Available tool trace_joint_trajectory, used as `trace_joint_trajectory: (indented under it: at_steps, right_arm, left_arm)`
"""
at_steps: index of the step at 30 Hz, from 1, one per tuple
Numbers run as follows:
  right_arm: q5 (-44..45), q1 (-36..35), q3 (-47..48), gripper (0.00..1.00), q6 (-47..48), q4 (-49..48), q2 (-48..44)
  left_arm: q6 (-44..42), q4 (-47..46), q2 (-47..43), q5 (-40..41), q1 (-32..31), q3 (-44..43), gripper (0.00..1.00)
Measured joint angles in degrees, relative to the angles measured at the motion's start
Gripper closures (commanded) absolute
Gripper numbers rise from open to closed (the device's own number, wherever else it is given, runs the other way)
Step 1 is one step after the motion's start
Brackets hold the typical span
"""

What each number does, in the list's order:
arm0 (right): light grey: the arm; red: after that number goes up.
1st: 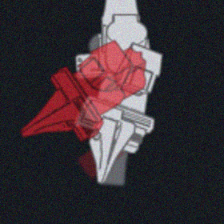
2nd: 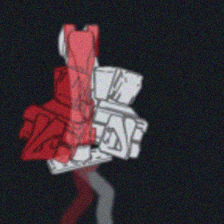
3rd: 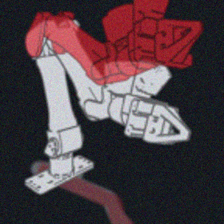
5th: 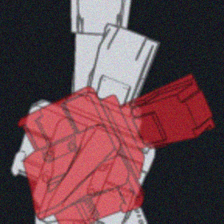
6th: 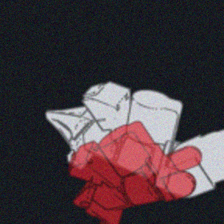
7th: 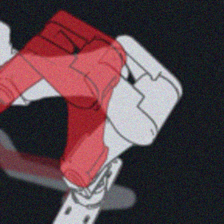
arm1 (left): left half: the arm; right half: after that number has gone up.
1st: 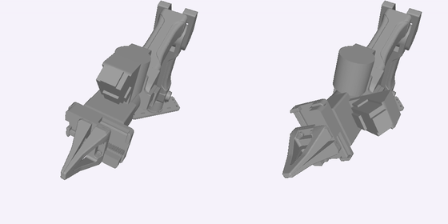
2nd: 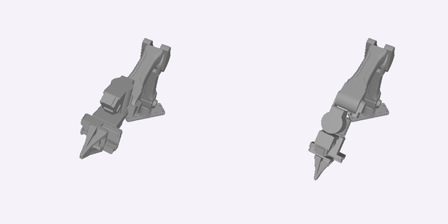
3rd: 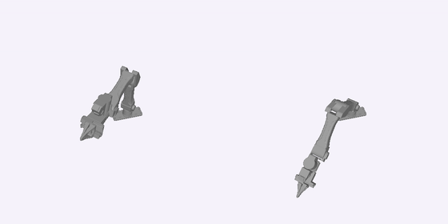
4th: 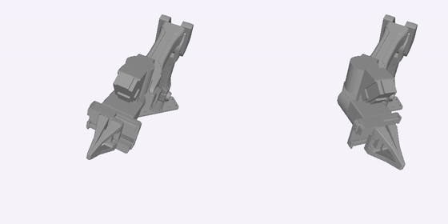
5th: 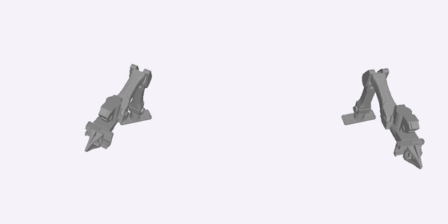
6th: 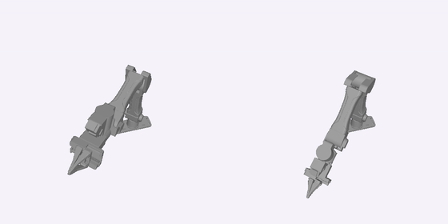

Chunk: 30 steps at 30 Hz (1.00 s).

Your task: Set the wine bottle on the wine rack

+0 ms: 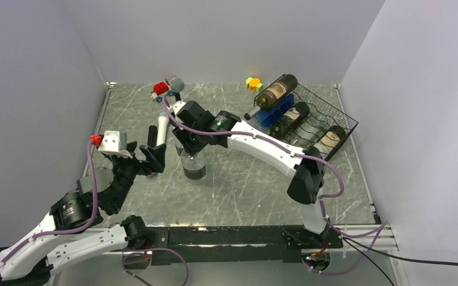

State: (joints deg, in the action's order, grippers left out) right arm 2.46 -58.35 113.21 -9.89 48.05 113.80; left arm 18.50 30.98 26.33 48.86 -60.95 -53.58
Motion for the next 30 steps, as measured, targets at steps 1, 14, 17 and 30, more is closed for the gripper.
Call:
trace_joint_trajectory:
  at_steps: [1,14,17,30]
  right_arm:
    - [0.0,0.1,0.0,1.00,-0.3,0.0,0.0]
    - [-10.8,10.6,-31.6,1.00,-10.1,-19.2,-20.5]
    - [-12.9,12.8,-42.4,1.00,-12.8,-26.7,-27.5]
    - [-21.2,12.5,-65.3,1.00,-14.2,-43.5,-41.5]
  left_arm:
    - [0.6,-0.1,0.0,-0.2,0.0,0.1,0.01]
    - [14.8,-1.6,1.7,-8.5,0.0,11.1,0.01]
    - [20.0,-1.5,4.1,-10.3,0.0,14.2,0.01]
    - [34.2,-4.4,8.4,-14.5,0.0,25.0,0.01]
